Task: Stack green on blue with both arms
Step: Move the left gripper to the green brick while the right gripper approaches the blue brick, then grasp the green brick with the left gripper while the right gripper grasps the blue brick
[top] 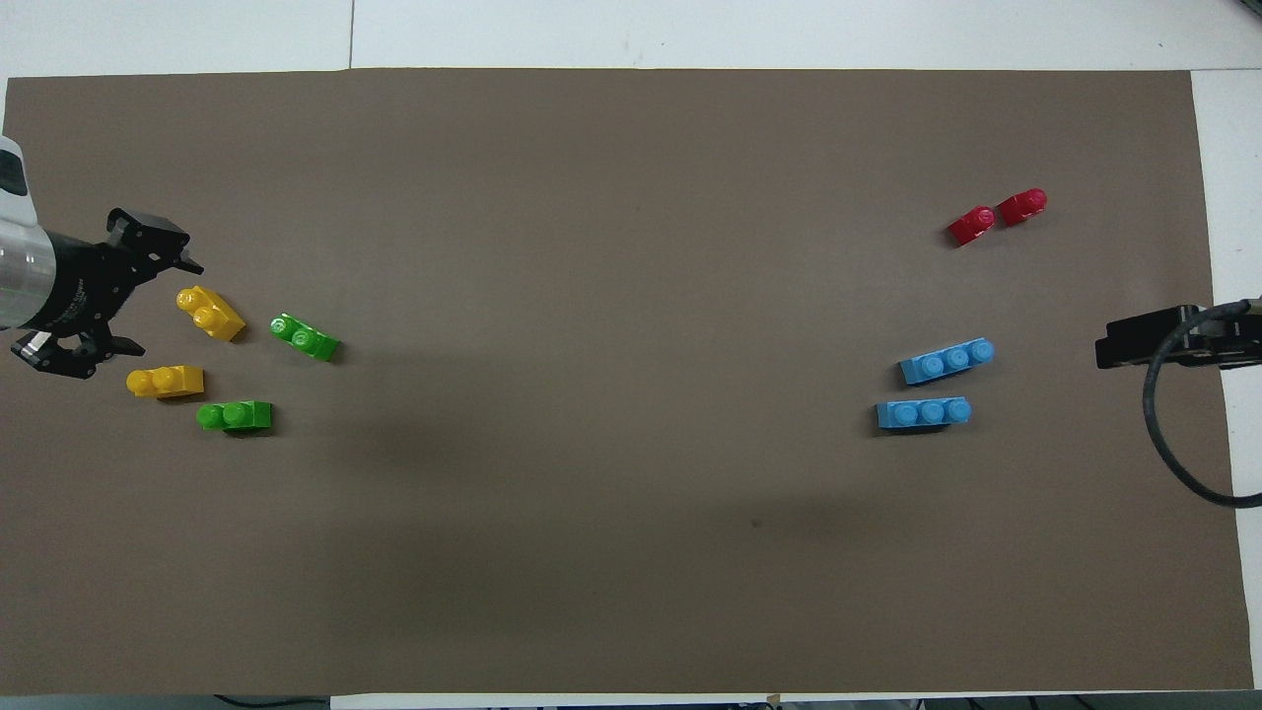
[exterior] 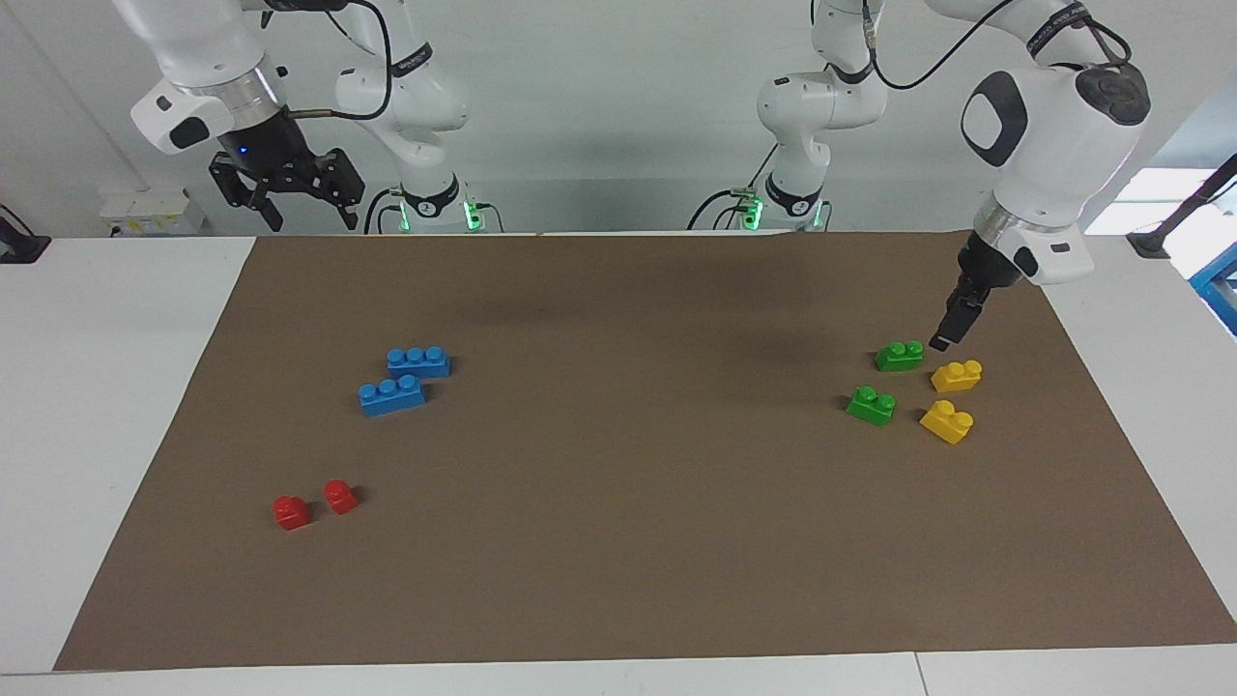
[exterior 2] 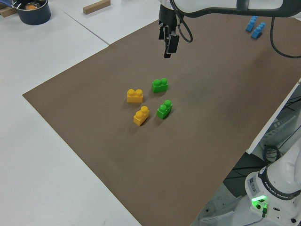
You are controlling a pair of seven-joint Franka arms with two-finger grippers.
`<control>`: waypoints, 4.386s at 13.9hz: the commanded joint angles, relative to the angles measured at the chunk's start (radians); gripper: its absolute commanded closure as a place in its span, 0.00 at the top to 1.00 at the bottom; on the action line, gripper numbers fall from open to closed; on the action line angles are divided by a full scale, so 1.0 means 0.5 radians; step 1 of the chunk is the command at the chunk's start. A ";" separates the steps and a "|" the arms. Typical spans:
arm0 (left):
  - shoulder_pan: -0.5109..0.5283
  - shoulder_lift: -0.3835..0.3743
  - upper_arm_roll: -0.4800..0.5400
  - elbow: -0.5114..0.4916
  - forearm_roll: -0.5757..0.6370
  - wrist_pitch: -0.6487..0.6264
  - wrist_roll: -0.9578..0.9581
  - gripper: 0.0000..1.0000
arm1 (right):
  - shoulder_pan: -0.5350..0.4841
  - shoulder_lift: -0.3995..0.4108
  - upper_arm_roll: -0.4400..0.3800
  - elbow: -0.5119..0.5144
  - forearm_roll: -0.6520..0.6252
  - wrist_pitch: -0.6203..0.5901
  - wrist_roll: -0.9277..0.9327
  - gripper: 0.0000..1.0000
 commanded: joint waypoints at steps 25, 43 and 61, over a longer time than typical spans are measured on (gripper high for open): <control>-0.068 0.546 0.028 -0.374 -0.122 0.949 -0.165 1.00 | -0.251 0.635 0.007 -0.375 0.479 0.790 1.926 1.00; -0.062 0.539 0.031 -0.525 -0.122 1.151 -0.193 0.91 | -0.365 0.933 0.007 -0.396 0.805 0.805 1.650 1.00; -0.062 0.515 0.034 -0.454 -0.101 0.998 -0.153 0.01 | -0.432 0.936 0.007 -0.583 0.857 0.891 1.497 1.00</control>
